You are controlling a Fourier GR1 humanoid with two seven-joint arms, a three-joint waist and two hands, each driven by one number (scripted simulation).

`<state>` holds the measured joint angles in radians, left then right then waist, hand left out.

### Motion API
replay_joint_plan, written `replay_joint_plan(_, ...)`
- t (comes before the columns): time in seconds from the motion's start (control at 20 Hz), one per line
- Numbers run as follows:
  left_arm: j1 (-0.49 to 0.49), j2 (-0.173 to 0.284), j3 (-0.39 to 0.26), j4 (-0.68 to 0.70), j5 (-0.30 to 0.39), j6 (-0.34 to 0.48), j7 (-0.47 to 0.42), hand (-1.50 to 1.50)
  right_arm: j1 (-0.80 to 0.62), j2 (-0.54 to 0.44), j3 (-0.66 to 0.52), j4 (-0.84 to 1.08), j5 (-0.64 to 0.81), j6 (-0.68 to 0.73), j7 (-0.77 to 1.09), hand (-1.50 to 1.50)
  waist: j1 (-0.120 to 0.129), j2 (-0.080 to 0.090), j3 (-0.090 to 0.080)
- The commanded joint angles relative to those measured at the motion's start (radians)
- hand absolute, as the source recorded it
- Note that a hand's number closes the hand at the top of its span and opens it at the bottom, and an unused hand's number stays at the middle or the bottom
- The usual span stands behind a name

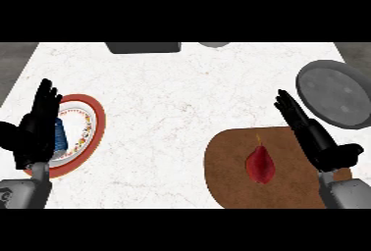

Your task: Pick the pear from the cutting board and place it in the pan

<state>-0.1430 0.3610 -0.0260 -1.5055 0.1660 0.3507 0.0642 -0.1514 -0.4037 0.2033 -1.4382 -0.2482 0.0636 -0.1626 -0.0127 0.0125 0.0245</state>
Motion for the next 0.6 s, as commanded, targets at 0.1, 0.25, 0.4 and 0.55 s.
replay_joint_plan(0.1,-0.036,-0.052,-0.098,0.002,0.05,-0.12,0.058,0.0,-0.155,-0.022,0.067,0.009,0.165,-0.052,0.087,1.5,0.023,-0.011,-0.026)
replay_joint_plan(0.25,-0.029,-0.121,-0.192,-0.005,0.121,-0.227,0.088,0.0,-0.306,-0.075,0.136,0.014,0.311,-0.053,0.141,1.5,0.047,-0.008,-0.03)
replay_joint_plan(0.4,0.029,-0.144,-0.213,0.003,0.147,-0.247,0.091,0.0,-0.288,-0.218,0.141,0.021,0.603,-0.226,0.093,-1.5,0.026,-0.016,-0.03)
replay_joint_plan(0.55,0.025,-0.155,-0.208,0.031,0.168,-0.284,0.072,0.0,-0.262,-0.059,0.152,0.063,0.645,-0.38,-0.014,-1.5,0.022,-0.009,-0.024)
